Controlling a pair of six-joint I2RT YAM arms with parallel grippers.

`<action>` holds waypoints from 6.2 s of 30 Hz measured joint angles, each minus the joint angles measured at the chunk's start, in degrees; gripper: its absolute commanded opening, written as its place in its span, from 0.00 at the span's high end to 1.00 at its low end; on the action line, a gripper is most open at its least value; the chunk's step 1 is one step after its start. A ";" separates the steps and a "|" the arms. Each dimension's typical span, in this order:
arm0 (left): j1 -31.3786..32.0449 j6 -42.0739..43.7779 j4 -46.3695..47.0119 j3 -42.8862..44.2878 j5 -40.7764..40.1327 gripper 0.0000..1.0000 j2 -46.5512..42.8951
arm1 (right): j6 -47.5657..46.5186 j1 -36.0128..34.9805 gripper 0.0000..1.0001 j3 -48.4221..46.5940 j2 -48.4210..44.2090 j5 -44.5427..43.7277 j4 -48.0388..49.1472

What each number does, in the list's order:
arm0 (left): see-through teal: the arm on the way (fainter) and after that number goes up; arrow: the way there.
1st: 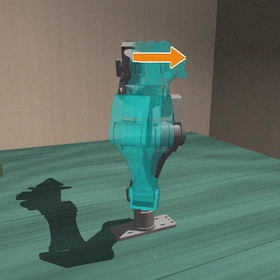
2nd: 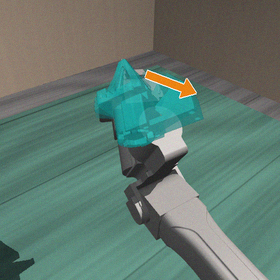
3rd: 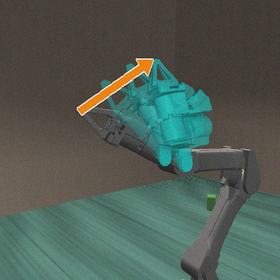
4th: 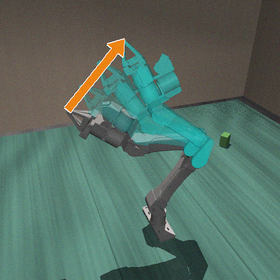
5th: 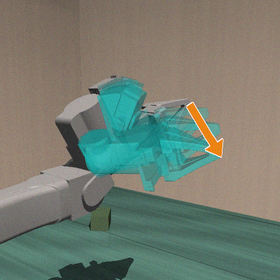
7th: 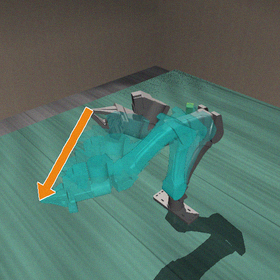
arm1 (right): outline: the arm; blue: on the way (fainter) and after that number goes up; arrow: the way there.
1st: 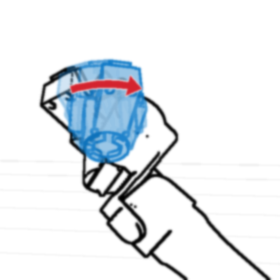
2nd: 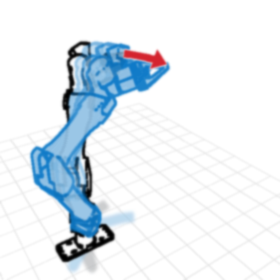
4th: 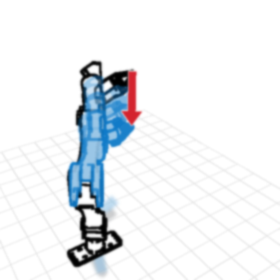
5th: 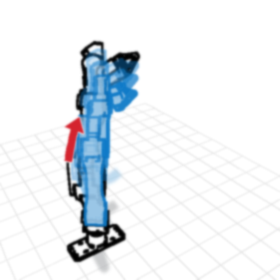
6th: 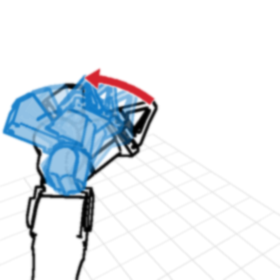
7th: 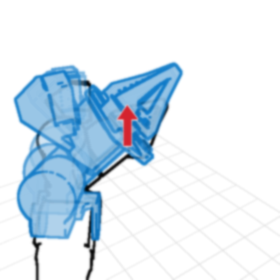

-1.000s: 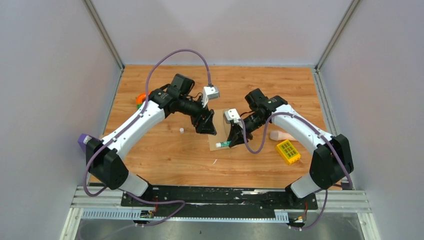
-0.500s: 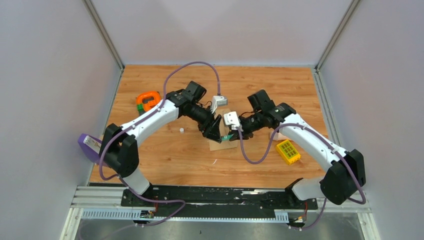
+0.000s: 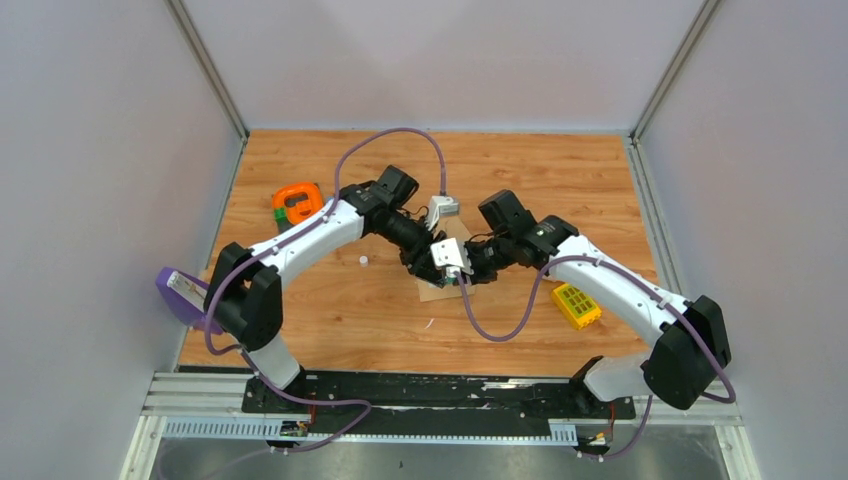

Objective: Place the letter into the envelope and seal it
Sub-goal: Pick up the solid glue from the center of the board, then paint the envelope at the center of the board.

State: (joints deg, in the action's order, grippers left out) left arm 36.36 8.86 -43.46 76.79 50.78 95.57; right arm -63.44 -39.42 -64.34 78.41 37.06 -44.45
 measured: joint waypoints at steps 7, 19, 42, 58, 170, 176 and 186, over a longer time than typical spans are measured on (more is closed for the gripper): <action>0.96 0.24 -0.20 0.00 -0.04 0.64 1.42 | 0.24 -0.96 1.00 0.22 0.00 -2.51 1.20; 1.42 0.44 -0.42 0.22 -0.55 1.00 1.42 | 3.96 -1.33 0.01 0.04 0.31 -3.98 1.88; -4.26 2.38 2.54 11.67 -7.78 1.00 -9.42 | 48.70 26.23 0.00 -12.24 -8.79 35.98 17.22; -5.84 -20.31 22.21 -2.08 -7.91 1.00 -10.47 | 104.19 25.59 0.15 2.64 2.14 22.91 63.43; -1.01 5.95 16.06 9.88 -63.25 0.00 21.49 | 24.46 9.07 1.00 15.78 12.90 3.34 53.13; 0.70 6.56 15.65 10.64 -64.15 0.00 22.45 | 22.56 8.13 1.00 15.78 14.25 0.76 52.02; 1.27 6.71 14.45 12.85 -64.57 0.00 24.65 | 22.18 5.90 1.00 15.67 17.77 -3.28 52.37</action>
State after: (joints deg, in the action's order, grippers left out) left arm 37.63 15.57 -29.02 89.65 -13.78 120.22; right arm -41.25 -33.52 -48.66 96.18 33.78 7.92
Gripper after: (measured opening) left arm 0.998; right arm 0.244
